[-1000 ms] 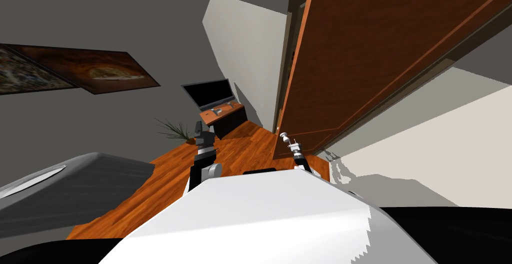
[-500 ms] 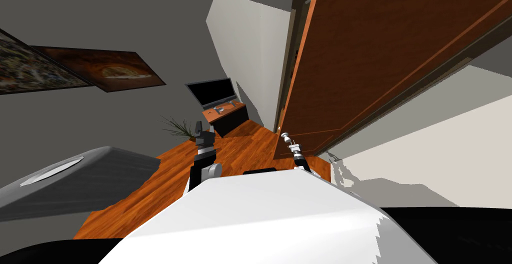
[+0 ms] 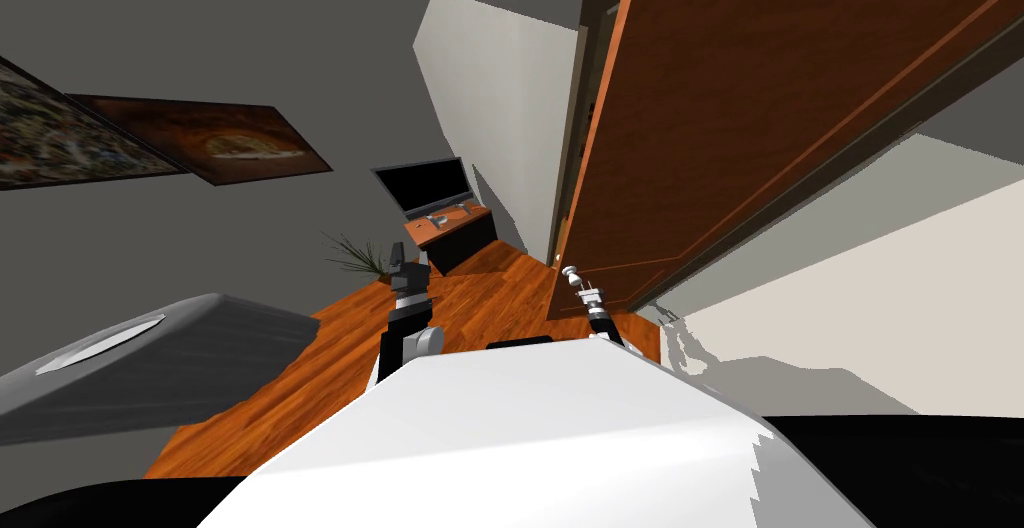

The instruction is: Pull the door open

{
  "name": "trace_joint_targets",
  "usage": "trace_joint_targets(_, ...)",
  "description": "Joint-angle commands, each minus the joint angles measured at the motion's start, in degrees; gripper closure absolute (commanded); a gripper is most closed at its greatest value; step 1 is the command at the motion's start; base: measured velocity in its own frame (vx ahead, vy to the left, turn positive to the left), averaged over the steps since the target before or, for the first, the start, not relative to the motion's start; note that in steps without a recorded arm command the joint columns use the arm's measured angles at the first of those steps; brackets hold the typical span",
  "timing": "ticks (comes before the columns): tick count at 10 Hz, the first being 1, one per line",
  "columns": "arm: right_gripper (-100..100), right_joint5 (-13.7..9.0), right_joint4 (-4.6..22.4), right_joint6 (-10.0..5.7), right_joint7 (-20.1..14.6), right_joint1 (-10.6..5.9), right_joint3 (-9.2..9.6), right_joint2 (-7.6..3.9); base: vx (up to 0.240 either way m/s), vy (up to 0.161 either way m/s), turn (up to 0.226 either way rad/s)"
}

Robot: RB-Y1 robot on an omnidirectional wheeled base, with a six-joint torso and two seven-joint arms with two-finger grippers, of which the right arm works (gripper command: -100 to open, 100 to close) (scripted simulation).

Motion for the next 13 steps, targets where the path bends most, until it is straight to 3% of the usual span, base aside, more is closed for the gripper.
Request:
trace_joint_targets(1,-100,0.5,-2.5,-0.16,0.5,-0.04,0.93,1.24,0.001,0.010,-0.013)
trace_joint_targets(3,-100,-1.9,-3.3,0.54,-3.5,0.33,1.80,1.13,-0.055,-0.028,0.129)
trace_joint_targets(13,-100,-7.0,-5.0,2.03,-15.5,1.12,3.65,0.87,-0.052,-0.018,0.055)
